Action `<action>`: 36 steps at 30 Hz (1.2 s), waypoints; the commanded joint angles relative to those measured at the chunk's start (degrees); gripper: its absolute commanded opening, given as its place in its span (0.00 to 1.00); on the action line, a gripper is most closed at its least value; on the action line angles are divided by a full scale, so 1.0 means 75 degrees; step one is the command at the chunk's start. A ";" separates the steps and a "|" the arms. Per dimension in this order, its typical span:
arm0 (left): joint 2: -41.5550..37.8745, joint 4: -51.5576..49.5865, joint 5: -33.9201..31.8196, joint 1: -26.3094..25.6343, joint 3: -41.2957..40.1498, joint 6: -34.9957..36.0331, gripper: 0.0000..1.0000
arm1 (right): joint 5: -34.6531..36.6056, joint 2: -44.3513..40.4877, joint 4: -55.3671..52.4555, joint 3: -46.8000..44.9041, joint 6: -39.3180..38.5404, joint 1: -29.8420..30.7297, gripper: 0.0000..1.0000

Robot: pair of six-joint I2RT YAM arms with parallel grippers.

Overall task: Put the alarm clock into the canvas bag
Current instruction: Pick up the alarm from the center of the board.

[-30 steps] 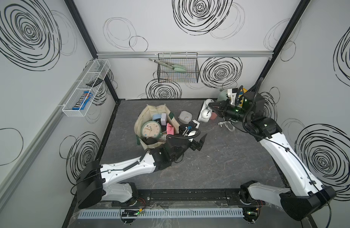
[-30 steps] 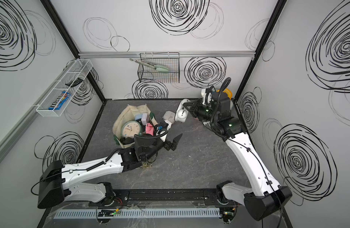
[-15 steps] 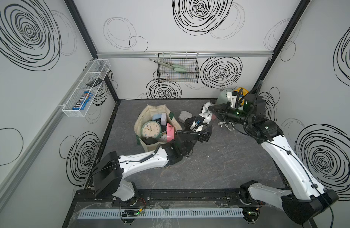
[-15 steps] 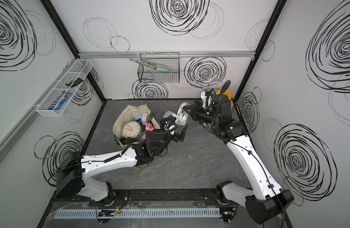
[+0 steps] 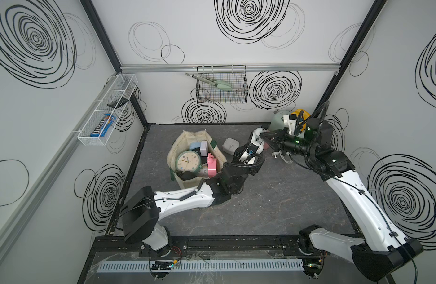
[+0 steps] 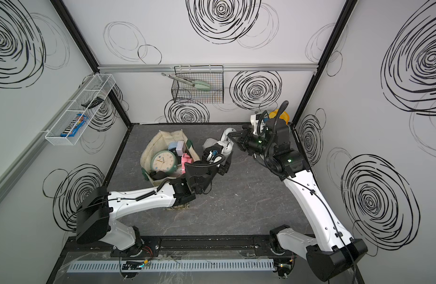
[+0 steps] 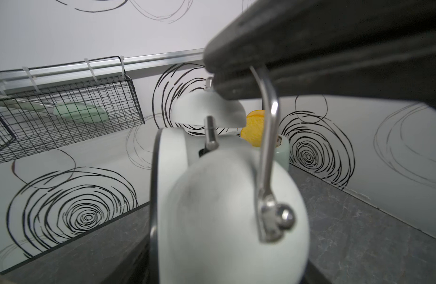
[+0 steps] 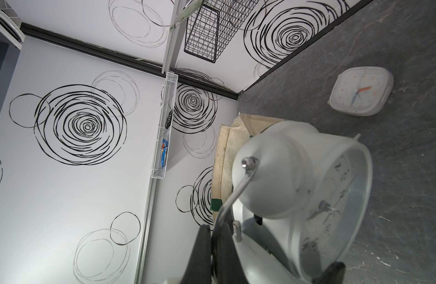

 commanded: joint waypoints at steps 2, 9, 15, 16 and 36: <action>-0.0021 0.0164 0.0311 0.0029 0.0258 -0.0040 0.57 | -0.0243 -0.0246 0.0782 0.0044 0.0087 0.0037 0.00; -0.0264 0.0116 0.0300 0.0006 0.0118 0.0075 0.34 | -0.0495 -0.0258 0.1114 -0.0177 0.0030 0.0070 0.00; -0.0838 -0.0385 -0.0304 0.0051 -0.0152 -0.0559 0.29 | -0.0563 -0.0368 0.1480 -0.0559 0.0028 0.0070 0.20; -0.0931 -0.0529 -0.0364 0.0075 -0.0152 -0.0690 0.28 | -0.0501 -0.0400 0.1461 -0.0627 -0.0009 0.0069 0.28; -0.3590 -0.7902 0.1835 0.3697 0.1735 -0.2570 0.19 | 0.1490 0.1064 0.1487 -0.1212 -0.4756 0.1883 0.99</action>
